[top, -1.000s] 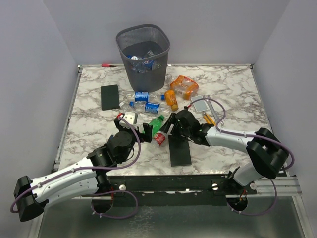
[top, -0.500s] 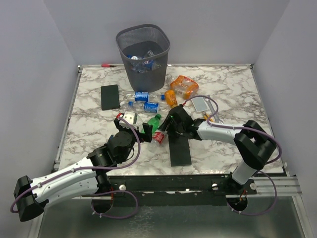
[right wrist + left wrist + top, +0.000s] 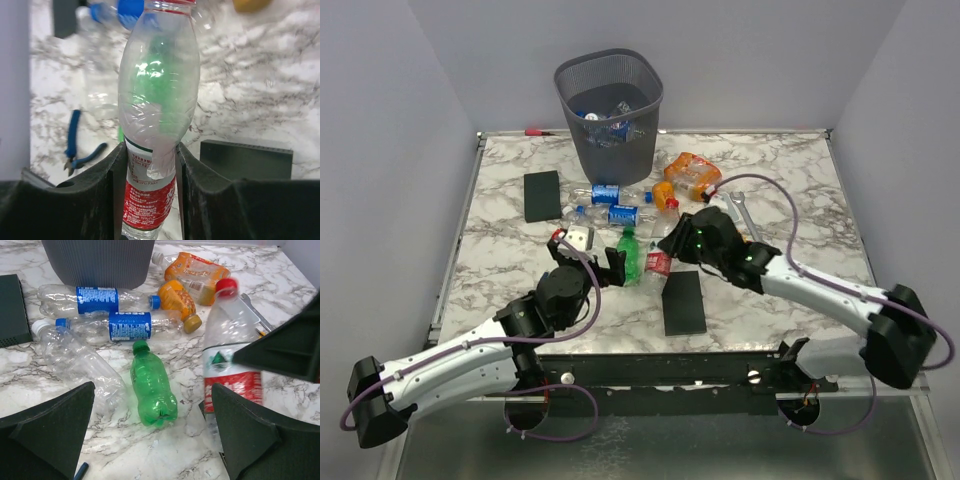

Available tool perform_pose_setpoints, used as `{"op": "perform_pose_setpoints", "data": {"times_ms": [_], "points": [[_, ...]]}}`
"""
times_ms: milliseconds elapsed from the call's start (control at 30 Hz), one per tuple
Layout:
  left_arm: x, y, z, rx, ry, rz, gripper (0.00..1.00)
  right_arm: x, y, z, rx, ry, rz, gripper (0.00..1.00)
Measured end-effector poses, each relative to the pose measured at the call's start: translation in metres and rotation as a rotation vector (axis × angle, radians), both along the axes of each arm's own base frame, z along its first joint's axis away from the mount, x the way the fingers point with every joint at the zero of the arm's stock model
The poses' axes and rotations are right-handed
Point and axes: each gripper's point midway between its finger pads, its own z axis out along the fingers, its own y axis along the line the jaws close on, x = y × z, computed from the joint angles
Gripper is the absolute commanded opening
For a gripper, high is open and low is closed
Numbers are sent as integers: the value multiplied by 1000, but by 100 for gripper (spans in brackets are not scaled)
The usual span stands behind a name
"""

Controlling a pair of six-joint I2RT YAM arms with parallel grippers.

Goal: Put the plastic bottles in the bin
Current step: Pick up the plastic bottle at the center of the board.

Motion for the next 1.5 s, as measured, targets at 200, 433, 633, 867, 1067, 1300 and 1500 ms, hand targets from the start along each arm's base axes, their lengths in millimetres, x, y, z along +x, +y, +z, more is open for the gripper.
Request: {"op": "perform_pose_setpoints", "data": {"times_ms": [200, 433, 633, 867, 1067, 1300, 1500], "points": [[-3, 0, 15, -84, -47, -20, 99, -28, -26, 79, 60, -298, 167, 36], [-12, -30, 75, -320, -121, -183, 99, -83, -40, 104, 151, -515, 398, 35], [-7, -84, 162, -455, -168, -434, 99, -102, -30, 114, 187, -568, 539, 34], [-2, -115, 144, -510, -19, -622, 93, -117, -26, 133, 247, -629, 612, 33], [-14, -131, 128, -523, 84, -721, 78, -119, -26, 135, 251, -637, 625, 32], [-22, -136, 126, -537, 122, -769, 42, -119, -26, 135, 249, -641, 627, 32], [-22, -136, 126, -541, 123, -768, 4, -119, -24, 132, 245, -632, 636, 62]]}}
